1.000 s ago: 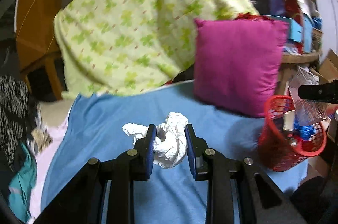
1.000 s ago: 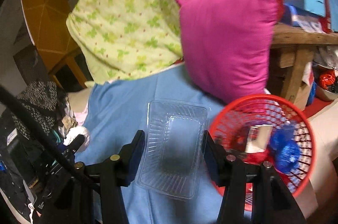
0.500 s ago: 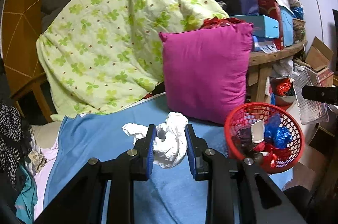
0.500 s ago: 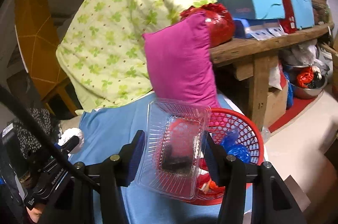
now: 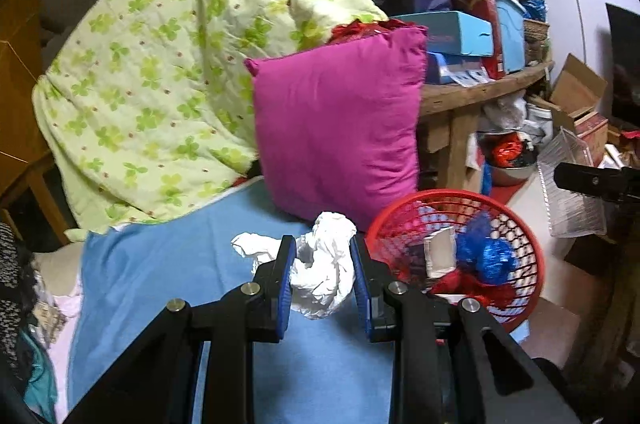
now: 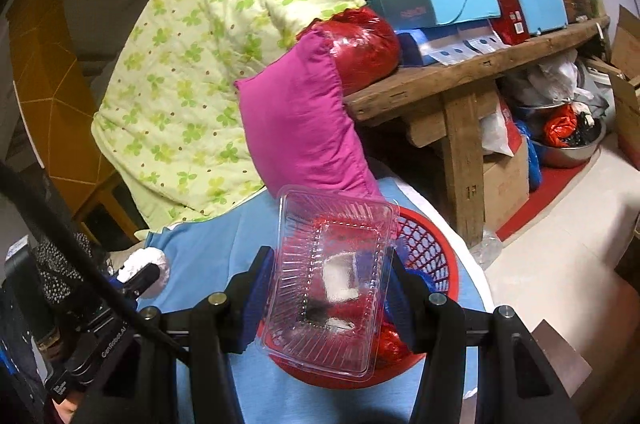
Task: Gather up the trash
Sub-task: 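Carry the tissue and clear tray over the red wastebasket with both tools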
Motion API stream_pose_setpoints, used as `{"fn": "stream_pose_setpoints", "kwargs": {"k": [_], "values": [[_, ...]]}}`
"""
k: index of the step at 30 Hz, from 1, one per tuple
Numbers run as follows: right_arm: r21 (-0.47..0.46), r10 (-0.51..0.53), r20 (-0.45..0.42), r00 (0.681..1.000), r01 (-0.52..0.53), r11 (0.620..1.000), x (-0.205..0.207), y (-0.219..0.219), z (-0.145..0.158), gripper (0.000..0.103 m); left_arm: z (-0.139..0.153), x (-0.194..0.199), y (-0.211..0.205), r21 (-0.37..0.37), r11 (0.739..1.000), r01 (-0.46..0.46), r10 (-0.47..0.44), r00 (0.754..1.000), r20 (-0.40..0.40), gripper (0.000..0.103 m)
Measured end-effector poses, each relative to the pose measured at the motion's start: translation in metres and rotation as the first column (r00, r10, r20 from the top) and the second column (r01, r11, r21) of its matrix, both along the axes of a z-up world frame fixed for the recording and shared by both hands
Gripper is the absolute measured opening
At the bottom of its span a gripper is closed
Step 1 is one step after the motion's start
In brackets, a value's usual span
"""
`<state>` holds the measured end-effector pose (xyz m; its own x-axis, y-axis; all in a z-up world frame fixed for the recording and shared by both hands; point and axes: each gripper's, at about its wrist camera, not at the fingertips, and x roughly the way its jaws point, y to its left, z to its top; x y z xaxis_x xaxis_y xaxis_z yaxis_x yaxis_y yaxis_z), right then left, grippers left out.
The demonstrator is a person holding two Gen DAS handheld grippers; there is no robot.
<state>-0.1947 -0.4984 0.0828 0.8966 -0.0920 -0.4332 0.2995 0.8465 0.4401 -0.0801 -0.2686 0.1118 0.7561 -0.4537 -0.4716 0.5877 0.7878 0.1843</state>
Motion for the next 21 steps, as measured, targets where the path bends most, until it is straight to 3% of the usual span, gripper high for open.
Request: {"fn": "stream_pose_setpoints", "kwargs": {"k": [9,21], "values": [[0.048,-0.063,0.017,0.998,0.063,0.997,-0.015,-0.029,-0.005,0.057,0.002,-0.013,-0.022,-0.075,0.986,0.151,-0.152,0.988,-0.014,0.029],[0.059,-0.078,0.077,0.994,0.073,0.996,-0.013,-0.016,-0.019,0.057,-0.004,-0.015,-0.04,-0.038,0.99,0.135,-0.136,0.991,-0.011,0.029]]}}
